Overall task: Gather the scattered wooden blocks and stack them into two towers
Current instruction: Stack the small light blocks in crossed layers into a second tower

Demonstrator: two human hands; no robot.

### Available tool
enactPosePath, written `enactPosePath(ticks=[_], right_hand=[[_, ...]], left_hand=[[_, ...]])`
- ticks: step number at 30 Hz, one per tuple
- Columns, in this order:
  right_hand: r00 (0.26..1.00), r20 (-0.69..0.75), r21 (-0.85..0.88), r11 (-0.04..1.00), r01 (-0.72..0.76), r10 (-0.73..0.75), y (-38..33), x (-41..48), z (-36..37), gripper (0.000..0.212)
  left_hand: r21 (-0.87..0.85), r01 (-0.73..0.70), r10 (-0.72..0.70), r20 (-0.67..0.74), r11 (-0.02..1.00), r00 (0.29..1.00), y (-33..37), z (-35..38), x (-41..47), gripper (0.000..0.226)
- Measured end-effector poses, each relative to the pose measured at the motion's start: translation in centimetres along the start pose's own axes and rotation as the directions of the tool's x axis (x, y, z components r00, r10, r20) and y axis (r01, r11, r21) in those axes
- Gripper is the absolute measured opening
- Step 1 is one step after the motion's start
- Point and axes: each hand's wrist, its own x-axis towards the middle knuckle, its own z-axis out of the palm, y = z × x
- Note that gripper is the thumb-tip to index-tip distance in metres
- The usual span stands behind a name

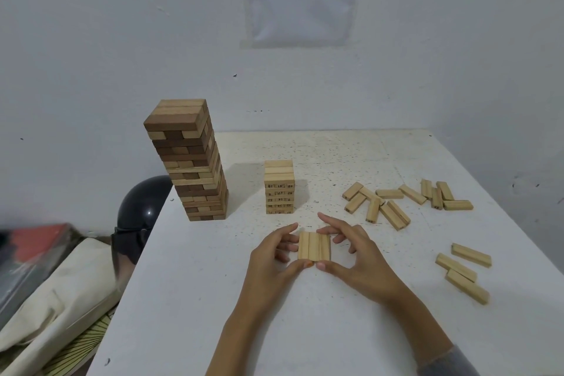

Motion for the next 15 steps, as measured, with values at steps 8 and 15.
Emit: enactPosePath(ticks=[8,15], right_hand=[[1.000,0.001,0.025,0.999,0.020,-0.020,-0.5,0.1,-0.7,0.074],[0.995,-0.005,0.053,0.994,0.099,-0.099,-3.1,0.9,-2.3,0.070]], left_hand=[[-0.057,0.015,-0.016,-0.023,0.998,1.000,0.4,0.0,0.0,0.058],[-0.080,-0.062,0.053,-0.101,0.995,0.993,3.1,-1.2,-0.1,0.058]])
